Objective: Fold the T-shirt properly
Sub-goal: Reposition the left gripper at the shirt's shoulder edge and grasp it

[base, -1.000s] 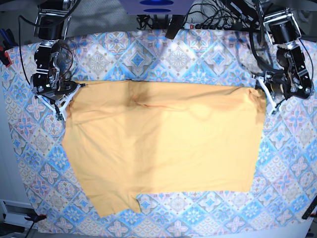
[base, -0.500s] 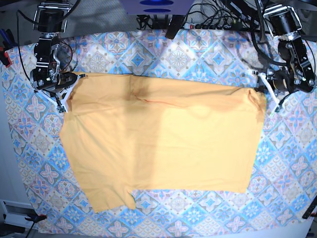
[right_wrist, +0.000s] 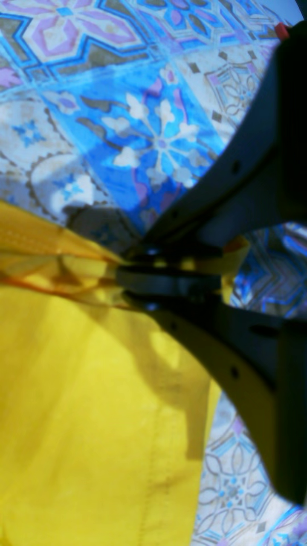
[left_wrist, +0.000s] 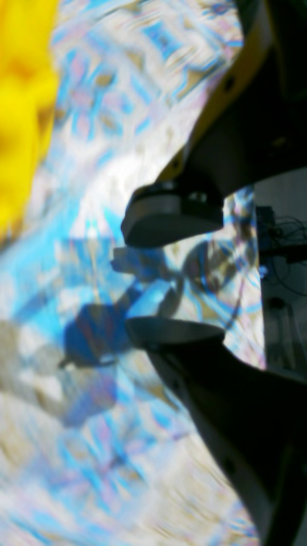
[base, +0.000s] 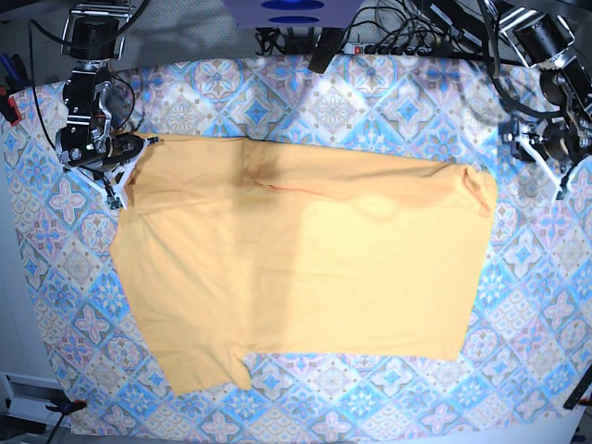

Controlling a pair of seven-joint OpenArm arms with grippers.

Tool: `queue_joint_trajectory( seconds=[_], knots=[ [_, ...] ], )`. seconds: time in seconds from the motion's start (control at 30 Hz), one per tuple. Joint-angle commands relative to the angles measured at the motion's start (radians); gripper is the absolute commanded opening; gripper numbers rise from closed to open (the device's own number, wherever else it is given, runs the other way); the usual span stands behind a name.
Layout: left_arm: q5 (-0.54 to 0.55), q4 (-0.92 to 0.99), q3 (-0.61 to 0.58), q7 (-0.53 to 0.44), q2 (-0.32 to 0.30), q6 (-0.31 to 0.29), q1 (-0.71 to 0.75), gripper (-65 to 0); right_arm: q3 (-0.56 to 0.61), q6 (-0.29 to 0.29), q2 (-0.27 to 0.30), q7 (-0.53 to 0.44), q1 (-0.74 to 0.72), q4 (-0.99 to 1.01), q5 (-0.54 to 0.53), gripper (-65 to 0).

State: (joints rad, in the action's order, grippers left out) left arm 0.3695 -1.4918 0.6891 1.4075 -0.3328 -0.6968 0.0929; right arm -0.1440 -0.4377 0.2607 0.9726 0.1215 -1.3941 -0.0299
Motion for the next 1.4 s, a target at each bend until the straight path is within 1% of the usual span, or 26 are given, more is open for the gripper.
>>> queue_joint_trajectory(
  seconds=[0.0,0.1,0.2,0.37,0.43,0.53,0.6,0.67,0.77,0.93,1.0,1.1,1.2,1.23,1.37],
  knots=[
    [0.009,-0.014,0.002,-0.011,-0.018,-0.001,-0.040,-33.6,-0.003,-0.006,0.010,0.042,0.008,-0.001,0.015,-60.5],
    [0.007,0.012,0.001,-0.011,-0.018,-0.001,-0.071,-33.8,-0.003,-0.006,0.010,0.042,0.010,-0.004,0.015,-60.5],
    [0.007,0.090,-0.003,-0.011,-0.015,-0.001,-0.134,-33.1,-0.001,-0.006,0.010,0.042,0.010,-0.008,0.015,-60.5],
    [0.010,0.287,-0.093,-0.011,-0.013,-0.001,-0.226,-33.1,-0.001,-0.006,0.010,0.042,0.011,-0.009,0.020,-60.5],
    [0.015,0.328,-0.108,-0.011,-0.012,-0.001,-0.233,-33.2,-0.001,-0.006,0.007,0.042,0.011,-0.009,0.063,-60.5],
    [0.016,0.326,-0.110,-0.011,0.011,-0.001,-0.241,-33.1,-0.001,-0.006,0.001,0.042,0.011,-0.009,0.169,-60.5],
    [0.010,0.326,-0.111,-0.011,0.016,-0.001,-0.250,-33.1,-0.001,-0.006,-0.021,0.039,0.011,-0.009,0.229,-60.5],
    [0.016,0.328,-0.111,-0.011,0.018,-0.001,-0.255,-33.1,-0.001,-0.006,-0.030,0.039,0.011,-0.011,0.265,-60.5],
    [0.009,0.328,-0.111,-0.011,0.036,-0.001,-0.275,-33.1,-0.001,-0.006,-0.039,0.038,0.010,-0.011,0.267,-60.5],
    [0.015,0.328,-0.115,-0.011,0.044,-0.001,-0.282,-33.9,-0.001,-0.006,-0.044,0.038,0.005,-0.011,0.267,-60.5],
    [0.016,0.328,-0.161,-0.011,0.045,-0.001,-0.282,-38.0,-0.001,-0.006,-0.044,0.038,0.005,-0.011,0.267,-60.5],
    [0.016,0.331,-0.250,-0.011,0.045,-0.001,-0.282,-49.3,-0.001,-0.006,-0.044,0.036,0.004,-0.011,0.267,-60.5],
    [0.007,0.334,-0.269,-0.011,0.053,-0.001,-0.282,-59.3,-0.001,-0.006,-0.044,0.036,0.004,-0.011,0.267,-60.5],
    [0.006,0.337,-0.269,-0.011,0.056,-0.001,-0.281,-60.9,-0.001,-0.006,-0.044,0.036,0.004,-0.011,0.267,-60.5],
    [0.006,0.348,-0.269,-0.011,0.053,-0.001,-0.275,-62.3,-0.001,-0.006,-0.044,0.035,0.004,-0.011,0.267,-60.5]
  ],
)
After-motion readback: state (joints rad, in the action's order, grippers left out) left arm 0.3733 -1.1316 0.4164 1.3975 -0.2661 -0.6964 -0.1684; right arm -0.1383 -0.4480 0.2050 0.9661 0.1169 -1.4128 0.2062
